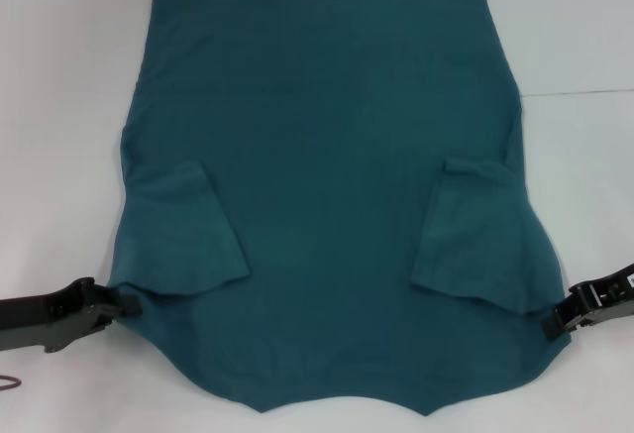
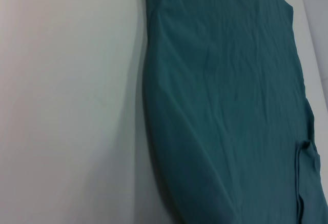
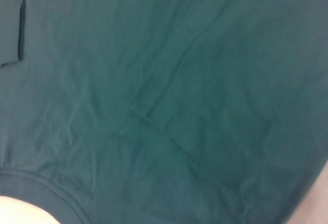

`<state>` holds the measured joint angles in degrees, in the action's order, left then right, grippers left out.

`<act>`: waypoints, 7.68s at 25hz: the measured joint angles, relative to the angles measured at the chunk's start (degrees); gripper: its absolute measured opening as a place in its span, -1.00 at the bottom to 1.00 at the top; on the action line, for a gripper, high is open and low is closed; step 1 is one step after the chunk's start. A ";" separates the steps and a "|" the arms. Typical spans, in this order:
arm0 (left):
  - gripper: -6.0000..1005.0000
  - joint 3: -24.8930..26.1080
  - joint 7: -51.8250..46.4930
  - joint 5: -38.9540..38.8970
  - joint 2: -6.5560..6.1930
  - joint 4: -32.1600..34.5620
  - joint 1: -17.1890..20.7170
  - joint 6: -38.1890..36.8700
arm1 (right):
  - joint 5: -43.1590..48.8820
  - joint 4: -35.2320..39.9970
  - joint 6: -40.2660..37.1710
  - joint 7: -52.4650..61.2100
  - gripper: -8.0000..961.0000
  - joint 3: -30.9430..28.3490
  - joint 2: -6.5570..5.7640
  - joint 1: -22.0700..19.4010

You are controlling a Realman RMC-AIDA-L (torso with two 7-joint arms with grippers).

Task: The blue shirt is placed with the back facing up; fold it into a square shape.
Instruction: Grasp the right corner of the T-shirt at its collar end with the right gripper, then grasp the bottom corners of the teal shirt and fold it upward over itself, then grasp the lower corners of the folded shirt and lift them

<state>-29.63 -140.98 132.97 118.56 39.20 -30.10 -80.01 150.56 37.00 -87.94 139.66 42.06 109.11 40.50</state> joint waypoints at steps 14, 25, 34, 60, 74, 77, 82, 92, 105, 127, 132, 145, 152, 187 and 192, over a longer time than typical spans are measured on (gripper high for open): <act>-0.92 -0.30 0.88 0.01 0.02 0.47 0.13 -1.61 | -4.27 0.09 -0.11 -3.01 -0.90 -6.07 -0.25 -1.89; -0.92 -0.43 1.55 0.57 -0.21 1.74 0.58 -4.98 | -5.12 0.16 -2.27 -3.70 -0.88 -7.11 -0.63 -2.31; -0.92 -0.60 1.59 3.86 -0.34 5.87 2.91 -11.61 | -5.10 2.97 -9.95 -4.30 -0.86 -7.16 -0.14 -5.38; -0.92 -0.05 3.78 7.64 1.41 12.71 8.01 -24.40 | -5.14 3.18 -16.38 -9.55 -0.81 -8.74 -0.21 -9.29; -0.92 2.76 -6.51 7.33 -2.67 1.08 -8.09 -11.16 | -13.98 3.01 -6.50 -5.51 -0.79 -12.38 -0.91 -5.41; -0.92 2.59 -8.41 7.72 -4.00 -0.77 -10.78 -6.23 | -14.06 2.91 -1.45 -4.29 -0.78 -12.44 -0.99 -4.11; -0.92 -0.41 -9.49 8.05 -4.95 -3.88 -15.06 3.49 | -14.15 2.27 7.11 -3.14 -0.77 -12.25 -0.11 -1.31; -0.92 -12.24 -14.11 7.93 -3.66 -5.07 -17.08 18.42 | -13.81 -2.52 24.06 -2.58 -0.75 -9.55 1.78 3.24; -0.92 -15.40 -13.43 8.10 -3.19 -5.34 -19.01 30.28 | -13.77 -6.18 38.83 -2.39 -0.73 -2.94 2.29 7.23; -0.92 -22.14 -11.71 8.09 -1.88 -7.60 -21.63 42.90 | -13.73 -8.61 49.68 -2.76 -0.68 -0.32 2.44 9.85; -0.92 -22.21 -11.67 8.09 -1.90 -8.27 -21.94 43.79 | -13.71 -9.17 51.61 -2.80 -0.67 2.10 2.82 10.17; -0.92 -22.87 -10.51 8.11 -1.39 -8.27 -22.08 45.40 | -13.70 -11.23 54.06 -2.26 -0.65 5.49 2.82 11.22; -0.92 -22.86 -10.47 8.18 -1.40 -8.20 -22.17 45.47 | -13.71 -10.76 53.90 -2.14 -0.63 5.47 2.72 11.58; 0.33 -14.81 -11.70 -10.88 0.76 8.83 -3.28 23.77 | -45.09 -0.82 14.48 -9.40 0.75 -5.75 1.43 -12.03; 0.32 -9.82 -6.48 -18.44 0.87 8.15 1.09 12.97 | -44.05 -4.22 6.76 -9.38 0.63 -5.49 0.19 -14.91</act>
<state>-39.45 -147.46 114.53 119.44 47.34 -29.01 -67.04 106.50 32.78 -81.18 130.28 36.57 109.30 25.59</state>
